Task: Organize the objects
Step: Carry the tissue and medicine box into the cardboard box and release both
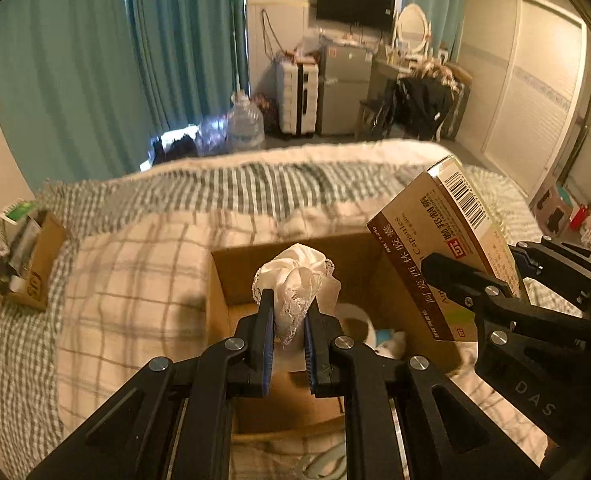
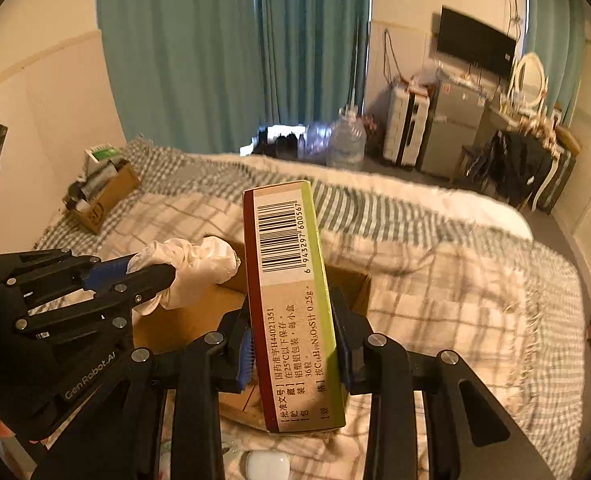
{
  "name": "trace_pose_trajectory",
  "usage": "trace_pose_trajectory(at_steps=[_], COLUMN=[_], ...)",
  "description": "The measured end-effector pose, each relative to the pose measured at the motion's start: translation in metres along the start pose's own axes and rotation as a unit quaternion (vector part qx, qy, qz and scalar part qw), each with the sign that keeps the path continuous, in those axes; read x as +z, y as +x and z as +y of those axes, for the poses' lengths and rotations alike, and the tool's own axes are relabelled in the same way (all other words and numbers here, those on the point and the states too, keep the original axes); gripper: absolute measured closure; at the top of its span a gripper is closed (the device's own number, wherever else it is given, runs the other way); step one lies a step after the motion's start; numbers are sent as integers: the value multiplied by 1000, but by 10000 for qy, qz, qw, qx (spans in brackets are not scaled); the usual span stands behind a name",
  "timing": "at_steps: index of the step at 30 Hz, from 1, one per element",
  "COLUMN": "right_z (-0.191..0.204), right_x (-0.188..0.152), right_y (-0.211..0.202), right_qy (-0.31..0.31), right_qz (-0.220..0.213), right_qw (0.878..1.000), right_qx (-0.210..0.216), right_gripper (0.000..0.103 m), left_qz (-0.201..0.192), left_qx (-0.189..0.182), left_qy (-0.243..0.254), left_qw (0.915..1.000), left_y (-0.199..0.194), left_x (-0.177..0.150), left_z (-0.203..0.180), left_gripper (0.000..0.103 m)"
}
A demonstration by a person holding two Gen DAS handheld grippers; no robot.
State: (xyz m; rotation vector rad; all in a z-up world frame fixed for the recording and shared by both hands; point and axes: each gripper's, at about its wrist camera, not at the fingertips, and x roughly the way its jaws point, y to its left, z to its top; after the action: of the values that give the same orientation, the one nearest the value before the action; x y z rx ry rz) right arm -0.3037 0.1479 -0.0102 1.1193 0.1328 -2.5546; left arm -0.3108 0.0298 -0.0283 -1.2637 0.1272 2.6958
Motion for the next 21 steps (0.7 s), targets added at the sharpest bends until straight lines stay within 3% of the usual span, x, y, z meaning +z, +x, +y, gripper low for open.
trace_pose_trajectory(at_steps=[6,12,13,14,15,16,21], right_z=[-14,-19,-20,-22,-23,-24,-22], right_x=[-14,-21,-20,-19,-17,-15,-6], right_y=[45,51,48,44,38,29,-20], right_qy=[124,229,261,289,327,352,267], right_qz=[298,301,260,200,132,48,-263], right_qw=[9994,9990,9990,9991,9992,9992,9993], right_qx=[102,250,255,237,204,169,17], right_gripper=[72,71,70,63,48,43,32], left_qz=[213,350,367,384,397,372,-119], left_qx=[40,33,48,35,3,-15,220], left_qy=[-7,-90,-136,-183,-224,-256,-164], left_qw=[9998,9993,9992,9991,9990,9990,9996], left_y=[40,53,51,49,45,38,-17], left_x=[-7,-14,-14,-13,-13,-11,-6], left_z=[-1,0,1,2,2,3,-3], left_gripper=[90,87,82,78,68,53,20])
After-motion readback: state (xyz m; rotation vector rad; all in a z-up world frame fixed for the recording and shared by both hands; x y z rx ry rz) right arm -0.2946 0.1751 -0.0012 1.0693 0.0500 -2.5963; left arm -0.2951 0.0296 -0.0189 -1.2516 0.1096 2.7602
